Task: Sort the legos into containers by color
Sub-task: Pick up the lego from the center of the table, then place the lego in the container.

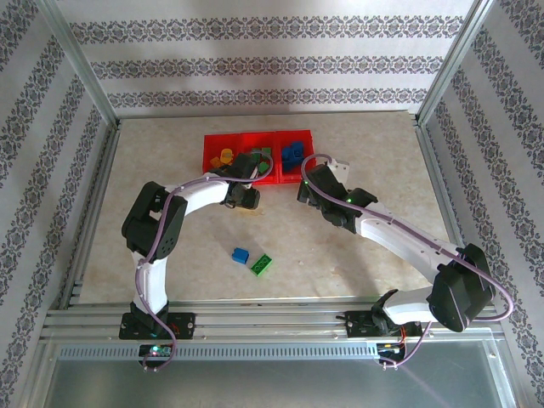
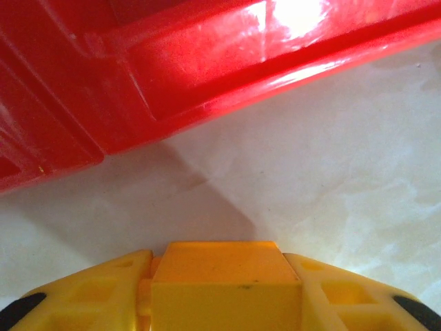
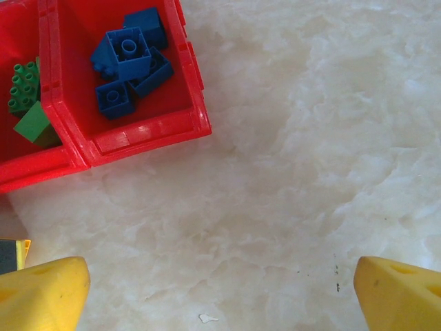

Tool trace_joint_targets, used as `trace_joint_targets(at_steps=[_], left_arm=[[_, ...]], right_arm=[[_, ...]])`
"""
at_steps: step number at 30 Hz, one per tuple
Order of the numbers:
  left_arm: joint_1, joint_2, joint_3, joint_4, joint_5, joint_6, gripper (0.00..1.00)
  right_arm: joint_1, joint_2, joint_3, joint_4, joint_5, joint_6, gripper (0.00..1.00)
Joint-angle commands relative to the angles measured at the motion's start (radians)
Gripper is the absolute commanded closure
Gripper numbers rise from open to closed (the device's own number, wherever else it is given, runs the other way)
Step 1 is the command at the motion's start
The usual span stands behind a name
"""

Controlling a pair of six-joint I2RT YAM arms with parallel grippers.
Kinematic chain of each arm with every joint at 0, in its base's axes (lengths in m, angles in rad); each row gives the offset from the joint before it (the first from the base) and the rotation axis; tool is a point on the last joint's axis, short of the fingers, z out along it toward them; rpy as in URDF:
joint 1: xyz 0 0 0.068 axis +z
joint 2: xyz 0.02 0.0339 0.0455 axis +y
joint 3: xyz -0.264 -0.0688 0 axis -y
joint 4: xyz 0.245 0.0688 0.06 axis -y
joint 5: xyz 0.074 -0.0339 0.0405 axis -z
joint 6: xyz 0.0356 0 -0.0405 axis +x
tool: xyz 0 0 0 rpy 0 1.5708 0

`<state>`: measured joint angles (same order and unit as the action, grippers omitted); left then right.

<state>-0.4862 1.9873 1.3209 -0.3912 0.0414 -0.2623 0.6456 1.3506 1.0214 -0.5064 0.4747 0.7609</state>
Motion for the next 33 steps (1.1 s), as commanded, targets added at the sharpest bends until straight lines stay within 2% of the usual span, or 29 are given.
trace_joint_targets(at_steps=[1,11,18,24,33], left_arm=[[-0.015,-0.039,0.009,-0.018,-0.033,-0.005,0.59],[-0.009,-0.188,-0.017,-0.056,-0.111,-0.008,0.59],[0.071,-0.272,0.007,-0.068,-0.145,0.011,0.59],[0.172,-0.207,0.101,-0.052,-0.140,0.025,0.59],[0.233,-0.017,0.275,-0.020,-0.135,0.014,0.59]], right_arm=[[-0.001,-0.024,-0.012,-0.009,0.028,0.010,0.02],[0.005,-0.038,-0.012,0.002,0.025,0.004,0.02],[0.046,-0.021,0.000,0.004,0.016,0.004,0.02],[0.107,0.018,0.009,-0.015,0.015,0.031,0.01],[0.212,0.075,-0.003,-0.103,-0.047,0.102,0.02]])
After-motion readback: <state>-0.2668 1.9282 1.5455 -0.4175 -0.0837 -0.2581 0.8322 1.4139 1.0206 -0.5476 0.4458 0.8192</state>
